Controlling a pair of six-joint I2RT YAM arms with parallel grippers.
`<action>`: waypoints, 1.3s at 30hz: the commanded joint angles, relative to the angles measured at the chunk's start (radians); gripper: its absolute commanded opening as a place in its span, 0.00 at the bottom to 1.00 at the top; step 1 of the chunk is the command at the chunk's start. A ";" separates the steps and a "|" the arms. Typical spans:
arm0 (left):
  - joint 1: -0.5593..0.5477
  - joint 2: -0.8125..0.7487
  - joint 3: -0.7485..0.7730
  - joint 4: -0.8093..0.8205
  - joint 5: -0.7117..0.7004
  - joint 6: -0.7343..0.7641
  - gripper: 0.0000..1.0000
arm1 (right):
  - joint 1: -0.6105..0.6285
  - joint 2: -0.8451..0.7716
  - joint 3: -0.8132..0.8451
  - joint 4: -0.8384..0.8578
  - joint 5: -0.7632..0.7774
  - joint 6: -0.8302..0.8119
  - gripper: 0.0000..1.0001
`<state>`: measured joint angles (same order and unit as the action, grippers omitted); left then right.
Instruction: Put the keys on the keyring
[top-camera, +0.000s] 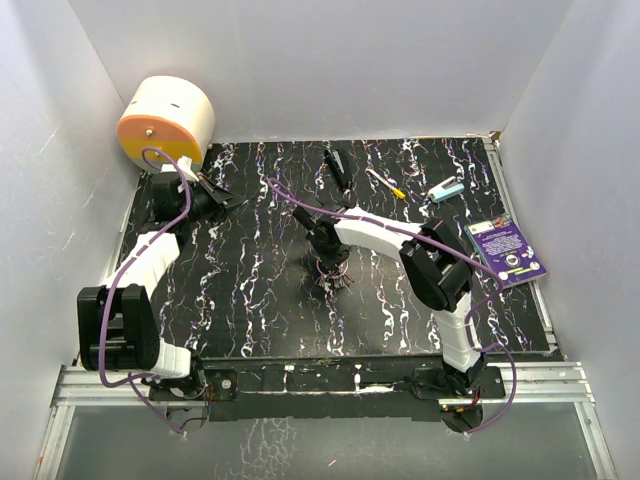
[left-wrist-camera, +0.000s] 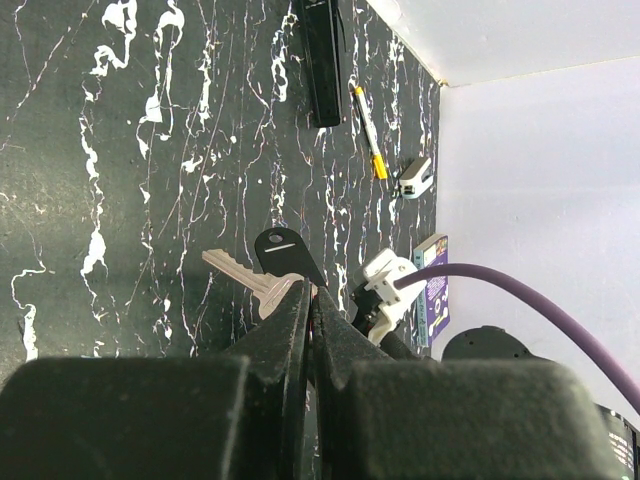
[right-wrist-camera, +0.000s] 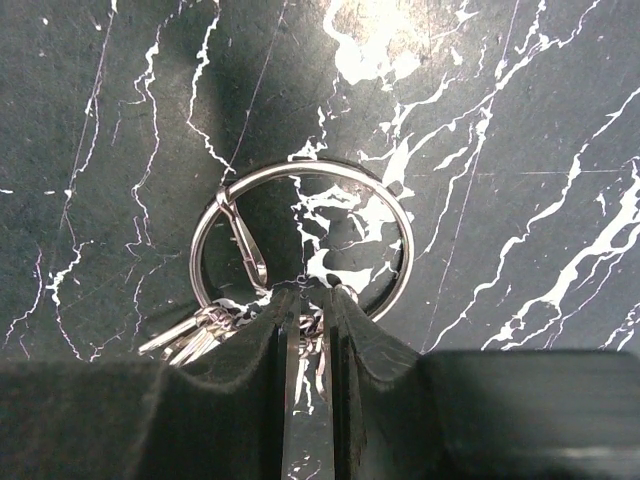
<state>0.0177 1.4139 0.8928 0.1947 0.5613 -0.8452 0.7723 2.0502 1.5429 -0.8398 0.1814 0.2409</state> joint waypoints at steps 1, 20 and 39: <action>0.008 -0.010 0.006 0.028 0.019 0.011 0.00 | 0.002 -0.069 0.010 0.057 0.019 -0.002 0.22; 0.009 -0.010 0.005 0.026 0.017 0.012 0.00 | 0.027 -0.073 -0.024 0.138 -0.005 -0.032 0.25; 0.016 -0.013 0.001 0.033 0.018 0.008 0.00 | 0.027 -0.045 -0.073 0.185 0.000 -0.039 0.15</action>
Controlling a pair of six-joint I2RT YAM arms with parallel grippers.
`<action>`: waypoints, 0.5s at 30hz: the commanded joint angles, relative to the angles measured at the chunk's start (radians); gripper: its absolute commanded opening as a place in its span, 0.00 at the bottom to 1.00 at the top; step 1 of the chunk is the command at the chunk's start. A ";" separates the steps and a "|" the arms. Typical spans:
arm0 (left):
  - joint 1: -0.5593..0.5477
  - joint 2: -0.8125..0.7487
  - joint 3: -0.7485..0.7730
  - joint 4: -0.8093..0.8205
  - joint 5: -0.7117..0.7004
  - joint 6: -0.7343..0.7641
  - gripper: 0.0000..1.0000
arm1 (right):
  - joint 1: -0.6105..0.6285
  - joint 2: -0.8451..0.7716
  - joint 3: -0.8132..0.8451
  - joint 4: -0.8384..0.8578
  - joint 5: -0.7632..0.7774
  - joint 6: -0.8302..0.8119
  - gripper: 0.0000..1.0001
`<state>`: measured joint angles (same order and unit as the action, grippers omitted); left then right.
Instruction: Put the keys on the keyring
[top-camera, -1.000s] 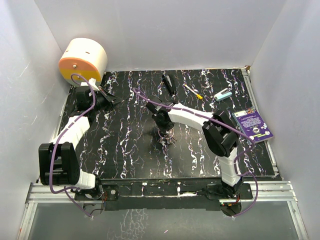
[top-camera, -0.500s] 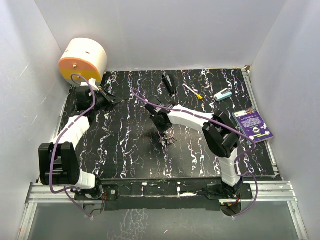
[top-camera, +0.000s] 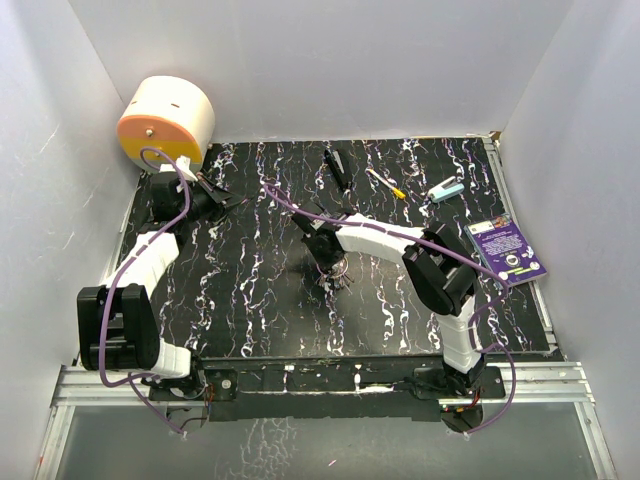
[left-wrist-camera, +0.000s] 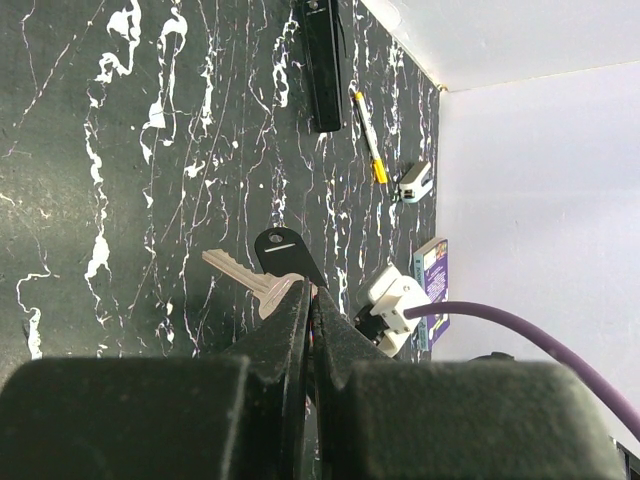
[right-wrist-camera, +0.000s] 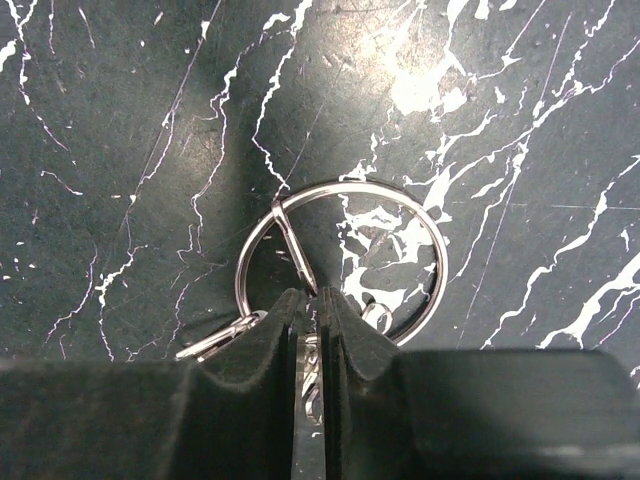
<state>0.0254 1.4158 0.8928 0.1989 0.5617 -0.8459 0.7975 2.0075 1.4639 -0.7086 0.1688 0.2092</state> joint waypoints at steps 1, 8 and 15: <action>0.009 -0.016 0.001 0.028 0.017 0.008 0.00 | 0.002 -0.003 0.007 0.055 0.013 -0.007 0.13; 0.011 -0.017 0.000 0.028 0.018 0.008 0.00 | 0.001 -0.020 0.014 0.055 0.030 -0.016 0.08; 0.011 -0.019 0.002 0.028 0.018 0.008 0.00 | 0.002 -0.038 0.076 0.022 0.049 -0.033 0.08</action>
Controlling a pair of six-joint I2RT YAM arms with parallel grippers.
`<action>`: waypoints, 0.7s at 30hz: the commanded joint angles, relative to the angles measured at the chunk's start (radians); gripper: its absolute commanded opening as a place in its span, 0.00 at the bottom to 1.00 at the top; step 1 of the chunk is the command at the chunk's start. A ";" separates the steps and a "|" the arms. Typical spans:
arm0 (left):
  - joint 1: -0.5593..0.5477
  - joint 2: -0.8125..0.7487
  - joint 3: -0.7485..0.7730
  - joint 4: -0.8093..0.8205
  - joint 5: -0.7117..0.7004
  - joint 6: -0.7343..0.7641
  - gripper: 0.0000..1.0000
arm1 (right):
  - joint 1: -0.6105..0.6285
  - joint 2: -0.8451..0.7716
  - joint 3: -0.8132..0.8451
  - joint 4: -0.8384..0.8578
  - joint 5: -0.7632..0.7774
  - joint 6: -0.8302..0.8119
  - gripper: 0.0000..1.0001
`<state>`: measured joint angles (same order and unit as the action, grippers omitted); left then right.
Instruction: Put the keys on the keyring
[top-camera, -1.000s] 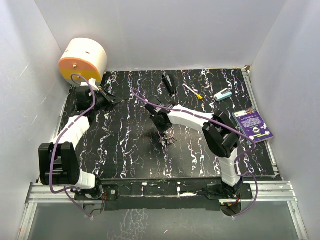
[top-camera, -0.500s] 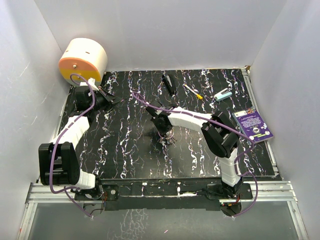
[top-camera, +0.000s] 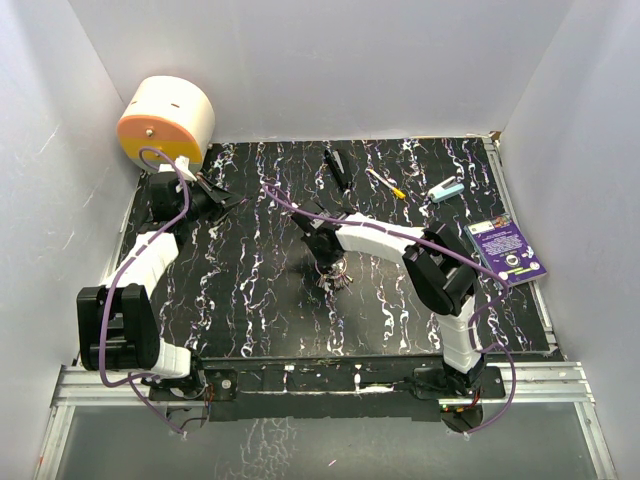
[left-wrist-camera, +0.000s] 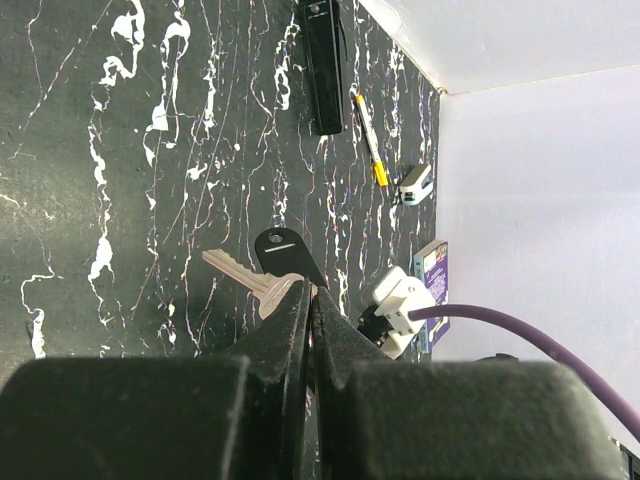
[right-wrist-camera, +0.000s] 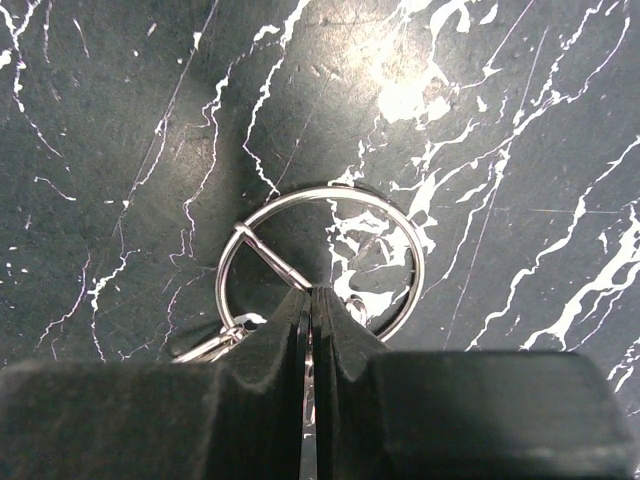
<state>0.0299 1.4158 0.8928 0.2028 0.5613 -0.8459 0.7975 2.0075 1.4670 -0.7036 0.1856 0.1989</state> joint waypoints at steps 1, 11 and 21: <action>0.007 -0.019 0.002 0.024 0.018 0.008 0.00 | 0.002 -0.037 0.086 0.011 0.035 -0.025 0.08; 0.007 -0.015 0.002 0.024 0.022 0.006 0.00 | 0.001 0.004 0.192 -0.006 0.039 -0.048 0.08; 0.007 -0.009 0.010 0.021 0.030 0.007 0.00 | 0.002 0.037 0.215 0.007 0.056 -0.081 0.16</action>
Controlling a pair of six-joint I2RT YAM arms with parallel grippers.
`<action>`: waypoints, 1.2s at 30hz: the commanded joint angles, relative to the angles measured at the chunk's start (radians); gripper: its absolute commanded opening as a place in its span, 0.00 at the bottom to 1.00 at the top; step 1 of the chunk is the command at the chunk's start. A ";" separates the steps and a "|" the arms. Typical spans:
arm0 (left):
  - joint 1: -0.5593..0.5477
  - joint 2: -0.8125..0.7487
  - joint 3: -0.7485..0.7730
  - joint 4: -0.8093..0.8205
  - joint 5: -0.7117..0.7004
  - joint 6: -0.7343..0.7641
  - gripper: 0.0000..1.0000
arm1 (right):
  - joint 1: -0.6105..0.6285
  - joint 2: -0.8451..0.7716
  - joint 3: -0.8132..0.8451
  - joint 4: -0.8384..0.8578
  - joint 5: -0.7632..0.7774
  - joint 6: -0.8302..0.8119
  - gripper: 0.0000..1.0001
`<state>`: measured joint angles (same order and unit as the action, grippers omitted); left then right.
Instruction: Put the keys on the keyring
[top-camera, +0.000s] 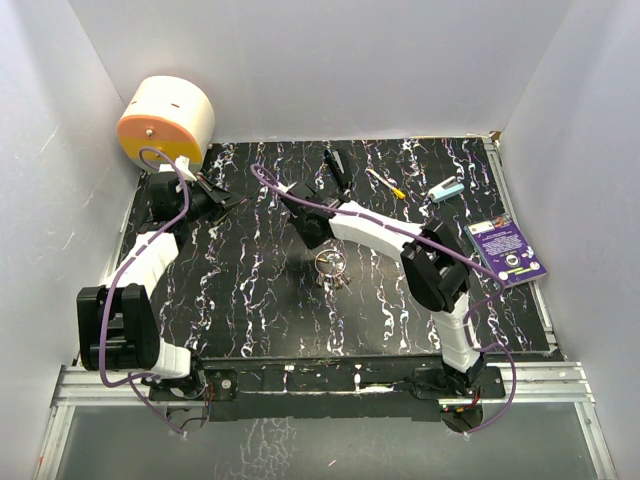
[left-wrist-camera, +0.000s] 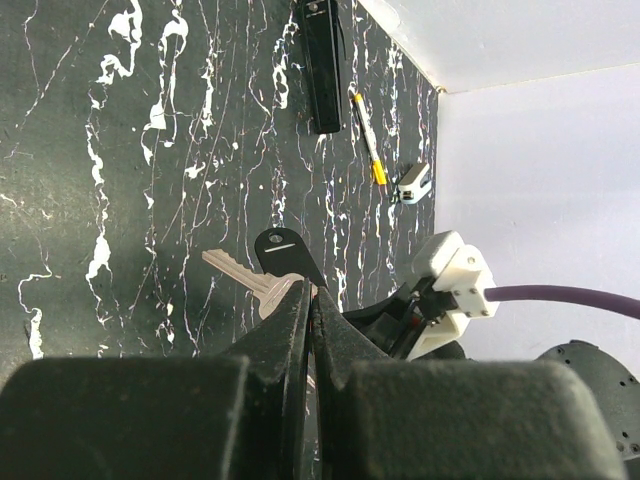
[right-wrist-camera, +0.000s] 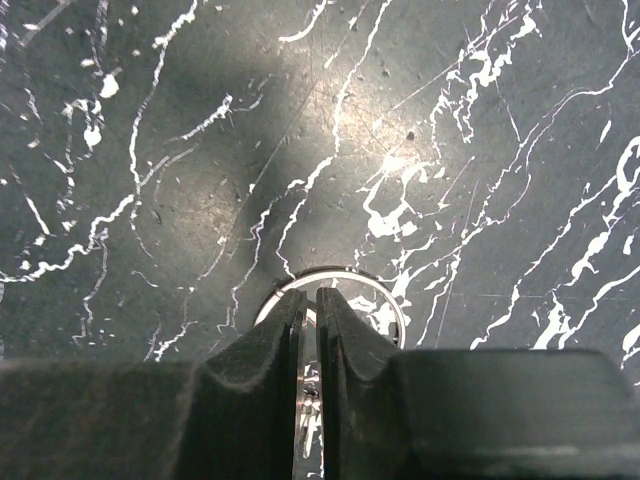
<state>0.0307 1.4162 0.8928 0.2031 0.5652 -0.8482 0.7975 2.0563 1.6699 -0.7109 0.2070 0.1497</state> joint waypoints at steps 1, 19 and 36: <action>0.006 -0.010 0.009 0.022 0.027 0.008 0.00 | 0.001 -0.028 -0.023 0.024 0.035 -0.045 0.19; 0.017 -0.011 0.001 0.020 0.014 0.022 0.00 | -0.050 -0.377 -0.585 0.548 -0.115 -0.208 0.29; 0.023 -0.013 -0.003 0.024 0.012 0.024 0.00 | -0.152 -0.433 -0.805 0.887 -0.346 -0.252 0.26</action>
<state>0.0441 1.4170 0.8917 0.2050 0.5655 -0.8417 0.6739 1.6775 0.8955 -0.0021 -0.0502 -0.0792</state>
